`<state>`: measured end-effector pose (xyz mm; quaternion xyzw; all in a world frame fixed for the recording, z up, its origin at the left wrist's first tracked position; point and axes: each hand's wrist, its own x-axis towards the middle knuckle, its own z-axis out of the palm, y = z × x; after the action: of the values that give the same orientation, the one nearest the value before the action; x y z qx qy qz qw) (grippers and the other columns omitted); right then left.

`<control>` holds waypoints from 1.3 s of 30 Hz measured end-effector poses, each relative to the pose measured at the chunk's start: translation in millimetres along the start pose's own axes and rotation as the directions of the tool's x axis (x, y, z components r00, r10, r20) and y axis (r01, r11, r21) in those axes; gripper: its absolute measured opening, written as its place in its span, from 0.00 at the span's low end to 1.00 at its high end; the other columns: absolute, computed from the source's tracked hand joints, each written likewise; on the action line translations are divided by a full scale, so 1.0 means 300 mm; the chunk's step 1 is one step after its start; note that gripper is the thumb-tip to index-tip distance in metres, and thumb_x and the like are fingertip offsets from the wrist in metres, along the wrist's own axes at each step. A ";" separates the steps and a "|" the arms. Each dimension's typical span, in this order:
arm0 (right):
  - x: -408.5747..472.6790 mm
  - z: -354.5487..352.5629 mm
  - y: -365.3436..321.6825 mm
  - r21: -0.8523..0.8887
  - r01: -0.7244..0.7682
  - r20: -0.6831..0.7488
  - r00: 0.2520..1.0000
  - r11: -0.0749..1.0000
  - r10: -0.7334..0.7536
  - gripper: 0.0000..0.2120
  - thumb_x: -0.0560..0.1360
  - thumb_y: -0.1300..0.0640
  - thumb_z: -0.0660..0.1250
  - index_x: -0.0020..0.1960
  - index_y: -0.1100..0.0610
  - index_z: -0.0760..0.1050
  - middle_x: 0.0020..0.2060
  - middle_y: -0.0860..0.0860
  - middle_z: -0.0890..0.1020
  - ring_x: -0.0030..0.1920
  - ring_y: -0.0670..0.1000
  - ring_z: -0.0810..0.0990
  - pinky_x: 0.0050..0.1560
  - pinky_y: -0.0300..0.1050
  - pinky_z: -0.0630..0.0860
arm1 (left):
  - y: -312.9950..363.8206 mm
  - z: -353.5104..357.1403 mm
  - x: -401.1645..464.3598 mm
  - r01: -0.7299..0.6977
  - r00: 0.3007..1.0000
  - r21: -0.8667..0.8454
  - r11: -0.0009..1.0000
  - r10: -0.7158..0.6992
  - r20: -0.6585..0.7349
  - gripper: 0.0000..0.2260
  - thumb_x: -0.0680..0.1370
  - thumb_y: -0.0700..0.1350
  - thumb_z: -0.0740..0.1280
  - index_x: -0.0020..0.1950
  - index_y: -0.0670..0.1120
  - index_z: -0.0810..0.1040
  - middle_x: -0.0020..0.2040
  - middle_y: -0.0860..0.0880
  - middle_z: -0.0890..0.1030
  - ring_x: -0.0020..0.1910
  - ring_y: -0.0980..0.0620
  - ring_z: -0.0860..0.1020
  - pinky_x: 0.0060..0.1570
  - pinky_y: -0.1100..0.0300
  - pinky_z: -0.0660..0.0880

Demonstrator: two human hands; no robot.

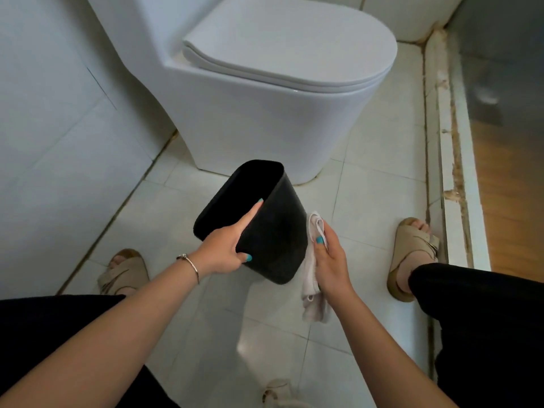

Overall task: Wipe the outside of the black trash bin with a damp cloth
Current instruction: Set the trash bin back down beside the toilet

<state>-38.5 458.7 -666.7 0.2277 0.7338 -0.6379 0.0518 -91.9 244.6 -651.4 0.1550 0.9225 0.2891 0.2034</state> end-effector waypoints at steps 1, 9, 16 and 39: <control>0.000 0.002 -0.005 0.007 0.000 -0.003 1.000 1.000 0.000 0.20 0.83 0.57 0.55 0.74 0.47 0.63 0.64 0.44 0.71 0.60 0.46 0.72 0.52 0.32 0.70 | -0.002 -0.024 0.011 -0.026 1.000 0.082 0.996 0.024 0.019 0.52 0.73 0.41 0.72 0.70 0.72 0.33 0.46 0.47 0.82 0.35 0.52 0.79 0.42 0.53 0.79; -0.008 -0.001 -0.068 0.034 0.044 -0.028 0.999 0.998 -0.043 0.20 0.83 0.60 0.54 0.74 0.50 0.63 0.64 0.44 0.70 0.62 0.44 0.70 0.59 0.36 0.66 | -0.038 -0.146 0.098 -0.187 0.982 0.554 0.811 0.153 0.108 0.48 0.76 0.41 0.67 0.68 0.71 0.30 0.31 0.51 0.75 0.26 0.55 0.70 0.26 0.64 0.60; 0.009 -0.025 -0.072 0.060 0.031 -0.087 0.996 0.998 -0.025 0.20 0.83 0.60 0.55 0.74 0.50 0.64 0.67 0.45 0.71 0.63 0.45 0.70 0.60 0.35 0.66 | -0.123 -0.181 0.192 -0.145 0.989 0.522 0.841 0.132 0.062 0.48 0.74 0.40 0.70 0.71 0.72 0.37 0.41 0.51 0.80 0.30 0.55 0.74 0.30 0.60 0.73; 0.061 0.055 -0.039 0.007 0.075 -0.005 0.997 0.997 -0.075 0.20 0.82 0.61 0.55 0.72 0.48 0.66 0.62 0.41 0.71 0.61 0.43 0.71 0.60 0.35 0.68 | -0.284 -0.221 0.310 -0.073 0.996 0.748 0.660 0.083 0.024 0.32 0.78 0.39 0.63 0.76 0.61 0.54 0.47 0.52 0.80 0.70 0.45 0.65 0.62 0.61 0.65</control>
<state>-63.0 446.9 -665.6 0.2018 0.7397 -0.6414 0.0251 -218.0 183.9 -679.0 0.2625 0.9536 -0.1052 0.1038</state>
